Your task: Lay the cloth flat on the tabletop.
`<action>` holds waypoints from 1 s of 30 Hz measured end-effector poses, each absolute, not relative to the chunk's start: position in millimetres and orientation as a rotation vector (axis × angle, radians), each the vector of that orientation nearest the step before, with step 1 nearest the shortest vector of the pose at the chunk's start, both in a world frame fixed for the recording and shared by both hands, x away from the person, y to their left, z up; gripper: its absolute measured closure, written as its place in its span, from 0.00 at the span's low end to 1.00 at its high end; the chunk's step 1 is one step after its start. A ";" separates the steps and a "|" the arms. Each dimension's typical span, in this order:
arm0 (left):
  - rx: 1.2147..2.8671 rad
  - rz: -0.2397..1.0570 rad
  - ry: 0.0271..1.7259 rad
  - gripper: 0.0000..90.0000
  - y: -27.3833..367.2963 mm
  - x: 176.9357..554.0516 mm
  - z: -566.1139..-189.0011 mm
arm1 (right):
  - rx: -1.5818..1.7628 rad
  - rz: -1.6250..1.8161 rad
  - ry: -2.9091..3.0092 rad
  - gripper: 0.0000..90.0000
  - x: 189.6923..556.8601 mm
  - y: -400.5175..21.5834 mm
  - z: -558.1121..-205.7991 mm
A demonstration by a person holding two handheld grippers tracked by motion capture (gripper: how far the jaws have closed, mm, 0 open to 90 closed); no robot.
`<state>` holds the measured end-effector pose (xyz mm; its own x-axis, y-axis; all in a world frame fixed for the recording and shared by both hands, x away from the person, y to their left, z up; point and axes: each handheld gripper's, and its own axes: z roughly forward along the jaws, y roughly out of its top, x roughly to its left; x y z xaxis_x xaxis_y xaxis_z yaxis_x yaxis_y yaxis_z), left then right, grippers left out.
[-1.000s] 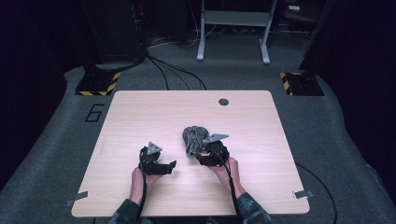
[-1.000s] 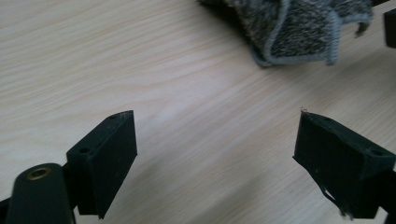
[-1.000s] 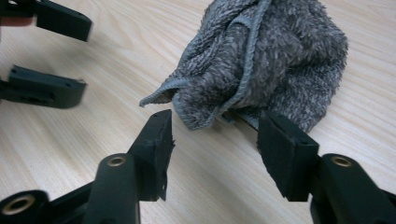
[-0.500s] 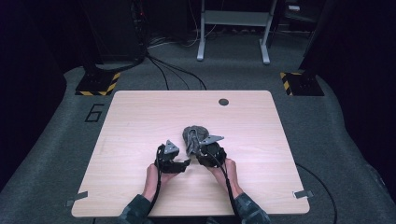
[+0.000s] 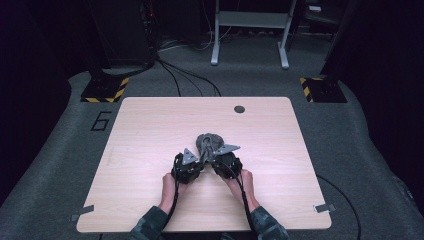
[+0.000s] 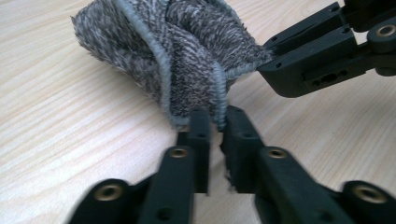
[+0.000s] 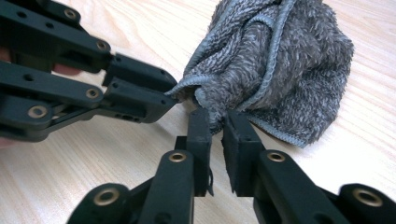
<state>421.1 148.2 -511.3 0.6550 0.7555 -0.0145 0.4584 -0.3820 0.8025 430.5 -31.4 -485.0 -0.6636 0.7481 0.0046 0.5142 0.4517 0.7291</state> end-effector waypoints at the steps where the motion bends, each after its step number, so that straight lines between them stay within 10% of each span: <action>1: 2.043 0.448 0.940 0.97 147.7 421.4 -511.2 | 1.077 1.037 2.389 0.93 430.5 -31.4 -485.0; 30: 1.978 0.613 1.019 0.99 224.7 427.3 -477.5 | 1.134 0.978 2.223 0.98 437.3 -110.9 -447.0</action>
<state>427.3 224.7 -477.5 0.5560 0.8294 0.0538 0.4361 -0.3463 0.8306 437.3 -110.9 -447.0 -0.5564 0.8274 -0.0766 0.5029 0.4087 0.7616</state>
